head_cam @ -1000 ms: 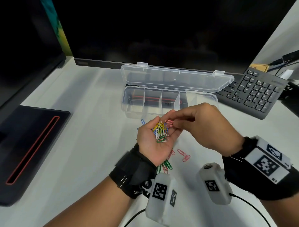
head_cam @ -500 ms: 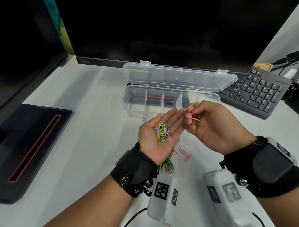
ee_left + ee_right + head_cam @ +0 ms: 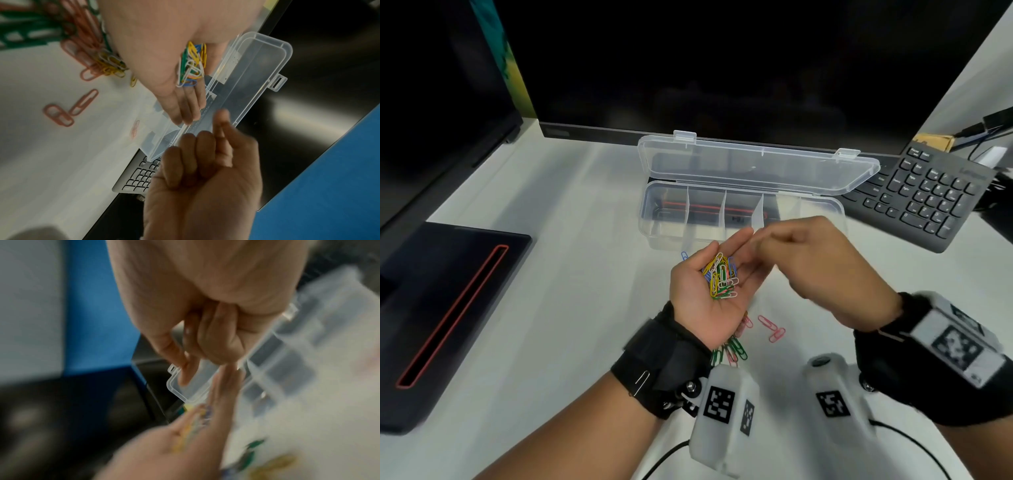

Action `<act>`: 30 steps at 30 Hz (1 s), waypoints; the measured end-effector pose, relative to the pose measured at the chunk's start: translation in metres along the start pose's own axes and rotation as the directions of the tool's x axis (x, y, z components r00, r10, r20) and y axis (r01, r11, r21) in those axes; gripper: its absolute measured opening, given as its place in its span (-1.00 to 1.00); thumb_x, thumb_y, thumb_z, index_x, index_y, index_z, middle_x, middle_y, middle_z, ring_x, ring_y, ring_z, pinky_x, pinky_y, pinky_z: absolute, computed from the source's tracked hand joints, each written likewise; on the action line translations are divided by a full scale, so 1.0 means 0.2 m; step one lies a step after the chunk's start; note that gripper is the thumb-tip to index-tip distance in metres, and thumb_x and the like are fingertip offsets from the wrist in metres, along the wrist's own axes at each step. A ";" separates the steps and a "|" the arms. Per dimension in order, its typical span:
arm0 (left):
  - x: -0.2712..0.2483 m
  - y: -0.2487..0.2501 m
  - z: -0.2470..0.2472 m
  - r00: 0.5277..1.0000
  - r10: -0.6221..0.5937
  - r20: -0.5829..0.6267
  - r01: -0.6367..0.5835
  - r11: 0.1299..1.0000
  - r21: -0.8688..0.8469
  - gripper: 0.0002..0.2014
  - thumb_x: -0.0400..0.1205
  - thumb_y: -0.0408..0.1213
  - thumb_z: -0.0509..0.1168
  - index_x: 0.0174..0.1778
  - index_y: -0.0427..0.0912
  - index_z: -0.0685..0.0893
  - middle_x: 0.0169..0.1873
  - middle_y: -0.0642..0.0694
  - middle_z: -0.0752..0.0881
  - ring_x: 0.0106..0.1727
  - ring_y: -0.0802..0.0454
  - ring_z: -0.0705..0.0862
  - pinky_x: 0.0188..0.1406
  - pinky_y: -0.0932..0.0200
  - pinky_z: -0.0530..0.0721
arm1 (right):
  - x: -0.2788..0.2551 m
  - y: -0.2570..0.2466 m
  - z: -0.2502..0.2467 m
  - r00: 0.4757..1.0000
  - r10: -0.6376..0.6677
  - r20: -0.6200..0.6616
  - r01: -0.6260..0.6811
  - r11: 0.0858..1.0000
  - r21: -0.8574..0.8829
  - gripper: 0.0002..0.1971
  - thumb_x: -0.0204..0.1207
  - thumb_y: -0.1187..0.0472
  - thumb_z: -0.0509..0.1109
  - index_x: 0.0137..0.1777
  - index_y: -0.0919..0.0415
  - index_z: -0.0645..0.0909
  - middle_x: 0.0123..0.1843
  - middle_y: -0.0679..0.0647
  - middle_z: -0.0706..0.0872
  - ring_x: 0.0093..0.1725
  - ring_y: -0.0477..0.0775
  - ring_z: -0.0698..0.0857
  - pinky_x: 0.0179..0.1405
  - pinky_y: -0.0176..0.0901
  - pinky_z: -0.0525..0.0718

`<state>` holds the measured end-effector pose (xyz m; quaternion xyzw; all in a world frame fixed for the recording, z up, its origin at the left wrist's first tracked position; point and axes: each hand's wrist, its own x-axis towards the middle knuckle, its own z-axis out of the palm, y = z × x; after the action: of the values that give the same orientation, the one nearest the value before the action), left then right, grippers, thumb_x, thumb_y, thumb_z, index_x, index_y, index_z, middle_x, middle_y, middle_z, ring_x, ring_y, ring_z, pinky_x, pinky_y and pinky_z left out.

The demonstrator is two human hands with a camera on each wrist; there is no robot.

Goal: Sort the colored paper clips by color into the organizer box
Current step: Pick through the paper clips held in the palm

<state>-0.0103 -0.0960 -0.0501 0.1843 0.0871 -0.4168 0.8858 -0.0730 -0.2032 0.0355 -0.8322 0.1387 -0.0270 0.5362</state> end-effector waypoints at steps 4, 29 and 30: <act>-0.02 0.00 0.01 0.999 -0.032 0.037 0.030 0.999 0.043 -0.53 0.72 -0.20 -0.02 0.12 -0.42 0.75 0.10 -0.33 0.77 0.00 -0.16 0.80 0.08 0.11 0.72 | 0.00 0.05 0.03 0.984 -0.166 0.058 0.174 0.870 -0.461 -0.85 0.47 0.18 0.51 -0.06 -0.10 0.82 -0.51 -0.56 0.59 -0.37 -0.43 0.61 -0.29 -0.56 0.49; -0.02 -0.01 0.02 0.997 -0.053 -0.056 0.056 0.997 0.053 -0.56 0.75 -0.16 -0.01 0.25 -0.35 0.68 -0.07 -0.27 0.81 0.01 -0.11 0.75 0.19 0.08 0.62 | 0.03 0.06 0.11 0.998 -0.068 0.012 0.059 0.755 -0.653 -0.90 0.38 0.07 0.50 -0.33 -0.02 0.76 -0.41 -0.11 0.62 -0.32 -0.04 0.60 -0.35 -0.19 0.53; -0.02 -0.01 0.02 0.998 -0.044 -0.045 0.046 0.998 0.050 -0.56 0.75 -0.17 -0.02 0.23 -0.37 0.68 -0.06 -0.28 0.81 0.00 -0.12 0.77 0.19 0.07 0.61 | 0.03 0.06 0.10 0.998 -0.067 0.004 0.055 0.780 -0.624 -0.90 0.39 0.10 0.50 -0.34 -0.01 0.76 -0.44 -0.13 0.60 -0.35 -0.07 0.57 -0.39 -0.24 0.49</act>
<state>-0.0144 -0.0953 -0.0456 0.2139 0.1003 -0.4346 0.8691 -0.0651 -0.1919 0.0155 -0.9663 0.1178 -0.0045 0.2286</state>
